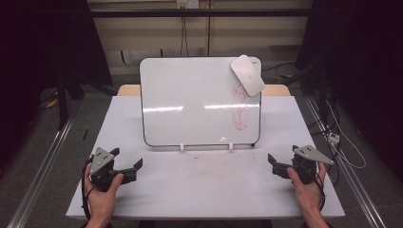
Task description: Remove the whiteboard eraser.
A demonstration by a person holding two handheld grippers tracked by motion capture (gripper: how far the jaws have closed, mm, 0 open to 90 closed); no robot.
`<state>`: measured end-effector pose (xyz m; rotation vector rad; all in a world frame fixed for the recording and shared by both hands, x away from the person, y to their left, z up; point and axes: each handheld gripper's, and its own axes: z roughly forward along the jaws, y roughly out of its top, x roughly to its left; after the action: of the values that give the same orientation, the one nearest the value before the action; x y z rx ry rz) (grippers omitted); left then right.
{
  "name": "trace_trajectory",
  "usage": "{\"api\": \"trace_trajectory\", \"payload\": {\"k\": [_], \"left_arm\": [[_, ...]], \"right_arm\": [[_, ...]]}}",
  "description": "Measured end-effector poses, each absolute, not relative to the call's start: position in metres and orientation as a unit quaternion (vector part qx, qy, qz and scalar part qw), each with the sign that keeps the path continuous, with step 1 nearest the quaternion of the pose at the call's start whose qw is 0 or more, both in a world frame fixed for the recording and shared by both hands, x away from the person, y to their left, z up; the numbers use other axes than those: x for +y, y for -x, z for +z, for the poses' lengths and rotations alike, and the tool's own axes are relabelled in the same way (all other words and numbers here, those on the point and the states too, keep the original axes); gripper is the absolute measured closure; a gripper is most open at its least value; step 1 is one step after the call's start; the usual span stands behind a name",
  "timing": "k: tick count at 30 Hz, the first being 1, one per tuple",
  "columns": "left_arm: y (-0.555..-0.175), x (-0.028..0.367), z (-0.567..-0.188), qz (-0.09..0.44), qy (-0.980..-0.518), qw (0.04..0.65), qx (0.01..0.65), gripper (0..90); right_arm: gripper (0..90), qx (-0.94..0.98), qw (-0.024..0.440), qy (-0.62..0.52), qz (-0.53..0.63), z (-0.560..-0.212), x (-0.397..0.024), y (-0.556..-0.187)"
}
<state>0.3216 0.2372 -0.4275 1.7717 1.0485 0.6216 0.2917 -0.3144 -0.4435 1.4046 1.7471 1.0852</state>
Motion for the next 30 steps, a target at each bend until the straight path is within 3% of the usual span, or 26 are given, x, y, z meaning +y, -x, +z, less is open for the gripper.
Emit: {"api": "trace_trajectory", "payload": {"k": [12, 30], "left_arm": [[-0.322, 0.234, -0.43, 0.246, -0.733, 0.468, 0.428, 6.4], [-0.32, 0.231, -0.43, 0.228, -0.736, 0.471, 0.429, 6.4]], "right_arm": [[5.5, 0.672, 0.3, -0.525, 0.426, -0.446, -0.312, -0.295], [7.6, 0.678, 0.309, -0.509, 0.43, -0.438, -0.307, -0.302]]}}
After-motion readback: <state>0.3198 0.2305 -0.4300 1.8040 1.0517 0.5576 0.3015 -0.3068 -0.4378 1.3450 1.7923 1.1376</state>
